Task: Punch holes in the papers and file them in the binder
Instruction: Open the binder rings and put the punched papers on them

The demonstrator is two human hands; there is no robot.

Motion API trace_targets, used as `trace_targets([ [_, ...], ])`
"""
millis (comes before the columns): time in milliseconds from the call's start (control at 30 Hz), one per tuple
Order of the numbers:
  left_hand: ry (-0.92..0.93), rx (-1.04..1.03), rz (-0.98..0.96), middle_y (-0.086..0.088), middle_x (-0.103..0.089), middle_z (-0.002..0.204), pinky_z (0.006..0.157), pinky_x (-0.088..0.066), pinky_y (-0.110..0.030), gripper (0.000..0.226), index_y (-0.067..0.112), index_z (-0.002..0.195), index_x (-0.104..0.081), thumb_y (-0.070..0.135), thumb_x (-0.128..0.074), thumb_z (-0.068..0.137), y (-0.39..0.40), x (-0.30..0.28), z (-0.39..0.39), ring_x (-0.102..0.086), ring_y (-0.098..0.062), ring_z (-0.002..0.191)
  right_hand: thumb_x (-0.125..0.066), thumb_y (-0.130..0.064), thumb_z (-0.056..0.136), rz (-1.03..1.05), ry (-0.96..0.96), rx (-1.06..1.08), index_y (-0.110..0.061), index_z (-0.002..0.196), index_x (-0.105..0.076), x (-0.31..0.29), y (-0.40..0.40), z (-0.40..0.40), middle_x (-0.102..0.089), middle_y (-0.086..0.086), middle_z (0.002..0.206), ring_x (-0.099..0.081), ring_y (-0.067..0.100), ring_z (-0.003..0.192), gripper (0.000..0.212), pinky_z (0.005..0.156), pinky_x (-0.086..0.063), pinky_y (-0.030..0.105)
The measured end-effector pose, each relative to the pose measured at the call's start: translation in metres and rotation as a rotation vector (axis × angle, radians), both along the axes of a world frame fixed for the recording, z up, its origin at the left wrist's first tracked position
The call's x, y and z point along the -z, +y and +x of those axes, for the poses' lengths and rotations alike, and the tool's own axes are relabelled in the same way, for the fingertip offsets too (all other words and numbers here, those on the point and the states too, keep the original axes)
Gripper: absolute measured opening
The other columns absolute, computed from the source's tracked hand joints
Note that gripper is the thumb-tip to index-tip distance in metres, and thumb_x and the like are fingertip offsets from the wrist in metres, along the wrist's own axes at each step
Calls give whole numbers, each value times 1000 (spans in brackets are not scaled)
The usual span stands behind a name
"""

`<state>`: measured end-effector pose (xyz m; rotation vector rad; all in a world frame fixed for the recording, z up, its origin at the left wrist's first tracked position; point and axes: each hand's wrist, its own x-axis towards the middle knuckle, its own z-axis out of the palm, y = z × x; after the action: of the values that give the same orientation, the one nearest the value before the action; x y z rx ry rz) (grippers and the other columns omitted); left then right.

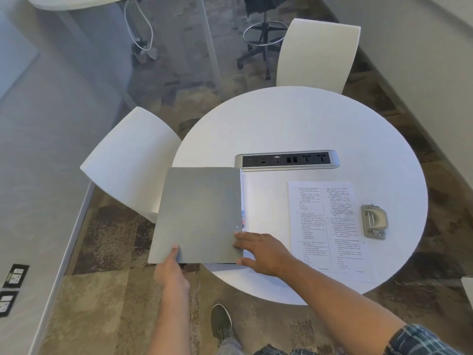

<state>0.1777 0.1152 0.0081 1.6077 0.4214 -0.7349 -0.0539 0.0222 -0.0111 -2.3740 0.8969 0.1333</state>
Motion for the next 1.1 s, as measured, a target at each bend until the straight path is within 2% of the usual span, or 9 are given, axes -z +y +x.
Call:
trace_targets([
  [67,-301,49,29,-6,-69,115,92,-56,-39,40,4,126,-65,11,-78,89,-9,-21,-14,-68,-23,101,-48,-57,103,75,-53,108,-34,157,-39,-4,0,-1,-33,-11,166,-39,18,149,60,121,-28,39],
  [167,-679,215,81,-4,-68,101,75,-57,-37,21,10,110,-66,20,-73,92,-22,-56,-38,-67,-23,89,-50,-64,98,151,-115,249,-46,156,-35,-7,-1,-2,-55,-7,153,-55,20,136,62,113,-41,39],
  [300,-1356,528,5,-7,-62,82,56,-48,-26,18,0,95,-65,16,-71,89,-30,-76,-60,-58,-22,68,-65,-62,91,485,-497,596,-57,146,-45,-25,-8,-4,-64,-20,135,-66,0,116,59,95,-53,25],
  [367,-1681,743,-66,-9,-60,78,56,-48,-28,12,0,101,-66,8,-68,91,-31,-75,-75,-55,-22,65,-66,-58,93,534,-665,737,-49,145,-50,-36,-17,-7,-69,-15,128,-70,1,106,55,86,-54,22],
  [467,-1930,1035,-152,-8,-59,76,57,-46,-34,31,9,127,-63,12,-52,99,-29,-64,-95,-53,-23,63,-58,-43,103,662,-933,1010,-21,131,-65,-47,-35,-16,-74,1,121,-77,15,90,37,77,-60,37],
  [600,-2009,1297,-110,-5,-63,86,57,-43,-33,50,16,133,-69,6,-67,84,-19,-48,-128,-52,-21,64,-48,-53,104,821,-1115,1265,-7,110,-74,-56,-49,-46,-77,8,89,-71,22,69,53,57,-58,30],
  [800,-1775,1652,-37,-9,-56,124,73,-55,-37,78,18,150,-46,30,-72,77,-15,-23,-137,-59,-25,93,-58,-34,104,625,-961,1360,-12,107,-75,-39,-54,-74,-78,13,99,-74,23,77,28,65,-60,34],
  [967,-1677,1786,119,-13,-47,143,95,-50,-42,104,23,153,-36,72,-71,68,-15,-16,-130,-50,-29,123,-63,-15,93,521,-669,1379,-18,120,-70,-16,-60,-85,-78,7,92,-76,23,80,28,76,-65,44],
  [1100,-1584,1837,214,-10,-48,146,100,-49,-44,102,25,153,-29,69,-74,72,-16,-13,-121,-49,-30,130,-45,0,88,401,-414,1310,-23,136,-65,6,-66,-88,-79,5,93,-75,27,82,58,81,-64,42],
])
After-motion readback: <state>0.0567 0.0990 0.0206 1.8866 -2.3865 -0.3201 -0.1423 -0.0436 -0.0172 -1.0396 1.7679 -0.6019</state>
